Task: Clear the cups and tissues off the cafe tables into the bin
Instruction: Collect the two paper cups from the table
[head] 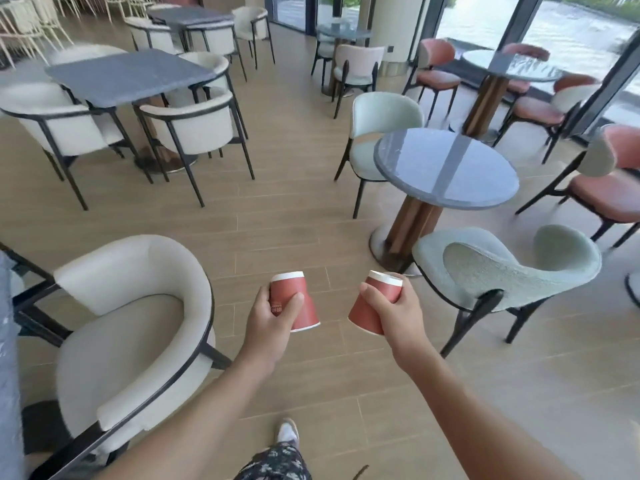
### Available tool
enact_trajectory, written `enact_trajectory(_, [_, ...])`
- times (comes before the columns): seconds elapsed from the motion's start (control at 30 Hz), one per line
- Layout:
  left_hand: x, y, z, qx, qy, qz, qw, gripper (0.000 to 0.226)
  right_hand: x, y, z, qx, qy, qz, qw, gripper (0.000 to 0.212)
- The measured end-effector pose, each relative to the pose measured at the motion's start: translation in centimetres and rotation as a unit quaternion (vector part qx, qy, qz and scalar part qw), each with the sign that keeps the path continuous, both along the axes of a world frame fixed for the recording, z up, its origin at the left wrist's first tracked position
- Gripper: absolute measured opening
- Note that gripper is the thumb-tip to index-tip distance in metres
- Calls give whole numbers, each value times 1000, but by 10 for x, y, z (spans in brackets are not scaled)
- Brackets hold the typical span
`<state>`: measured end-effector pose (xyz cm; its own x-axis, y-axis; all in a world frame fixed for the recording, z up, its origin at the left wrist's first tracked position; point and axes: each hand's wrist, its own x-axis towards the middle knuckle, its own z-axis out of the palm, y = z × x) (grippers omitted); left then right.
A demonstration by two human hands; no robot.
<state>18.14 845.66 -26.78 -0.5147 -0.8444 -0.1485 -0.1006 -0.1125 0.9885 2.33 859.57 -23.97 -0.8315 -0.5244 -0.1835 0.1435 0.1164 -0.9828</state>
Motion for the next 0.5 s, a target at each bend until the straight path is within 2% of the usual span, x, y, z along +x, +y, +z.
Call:
enact_trajectory(0.27, [-116, -159, -23, 18, 26, 29, 999, 62, -124, -170, -24, 6, -7, 7, 1000, 30])
enact_trajectory(0.5, [-207, -324, -8, 22, 12, 29, 999, 42, -215, -337, -10, 2, -15, 15, 1000, 32])
